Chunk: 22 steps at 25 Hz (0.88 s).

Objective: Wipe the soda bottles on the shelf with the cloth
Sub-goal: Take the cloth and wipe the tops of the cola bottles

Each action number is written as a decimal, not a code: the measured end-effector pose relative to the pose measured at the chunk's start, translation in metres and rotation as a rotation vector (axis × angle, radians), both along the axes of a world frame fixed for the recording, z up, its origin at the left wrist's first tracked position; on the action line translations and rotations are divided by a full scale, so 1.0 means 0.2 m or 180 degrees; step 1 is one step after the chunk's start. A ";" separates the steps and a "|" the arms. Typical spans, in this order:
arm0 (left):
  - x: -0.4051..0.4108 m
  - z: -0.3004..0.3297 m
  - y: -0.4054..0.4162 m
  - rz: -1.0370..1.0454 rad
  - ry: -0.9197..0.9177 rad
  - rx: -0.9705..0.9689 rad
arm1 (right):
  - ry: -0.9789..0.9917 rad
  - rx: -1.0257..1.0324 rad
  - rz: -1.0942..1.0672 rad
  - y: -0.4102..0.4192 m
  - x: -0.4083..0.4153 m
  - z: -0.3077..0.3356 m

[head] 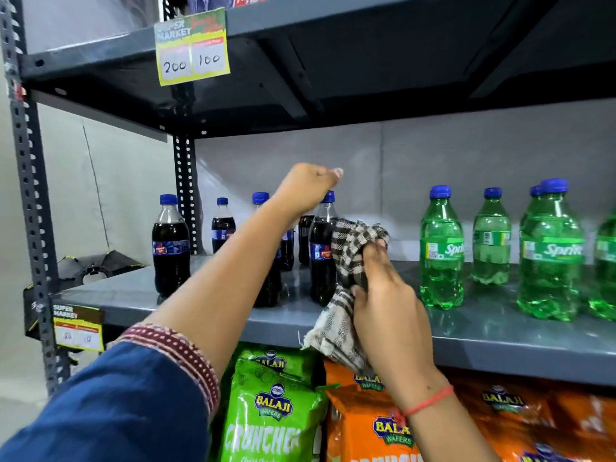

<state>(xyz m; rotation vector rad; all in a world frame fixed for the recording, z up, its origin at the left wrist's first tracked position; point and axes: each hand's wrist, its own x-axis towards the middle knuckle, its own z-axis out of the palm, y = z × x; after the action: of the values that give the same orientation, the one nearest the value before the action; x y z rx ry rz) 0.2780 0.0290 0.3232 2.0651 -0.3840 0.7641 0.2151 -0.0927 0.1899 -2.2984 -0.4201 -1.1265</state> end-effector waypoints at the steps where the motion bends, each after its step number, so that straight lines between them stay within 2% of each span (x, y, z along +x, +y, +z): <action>1: 0.03 -0.03 0.01 -0.0160 0.0308 -0.0252 | -0.0064 -0.0114 0.0002 0.00 0.01 0.01; 3: 0.07 -0.05 0.03 -0.0580 0.0670 -0.0999 | -0.0177 -0.0423 0.0136 0.01 0.06 0.03; 5: 0.09 -0.05 0.06 -0.0870 0.0799 -0.1377 | -0.0151 -0.0918 0.0352 0.06 0.12 0.02; 8: 0.10 -0.04 0.07 -0.0816 0.0855 -0.1430 | -0.0182 -0.1182 0.0308 0.15 0.19 0.04; 11: 0.09 -0.04 0.07 -0.0876 0.0917 -0.1600 | -0.0300 -0.1143 0.0104 0.20 0.23 0.06; 15: 0.10 -0.04 0.08 -0.0839 0.0836 -0.1468 | -0.0647 -0.0978 -0.0388 0.23 0.22 0.01; 18: 0.09 -0.04 0.08 -0.0862 0.0917 -0.1541 | -0.0459 -0.0954 -0.0044 0.24 0.23 0.04; 22: 0.09 -0.04 0.08 -0.0792 0.0858 -0.1381 | -0.0975 -0.1053 -0.0484 0.23 0.23 0.03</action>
<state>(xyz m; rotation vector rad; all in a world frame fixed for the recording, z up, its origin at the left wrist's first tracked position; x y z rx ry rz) 0.2958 0.0454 0.3149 1.6443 -0.2860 0.3713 0.2607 -0.0473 0.1958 -2.4756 -0.5929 -1.5985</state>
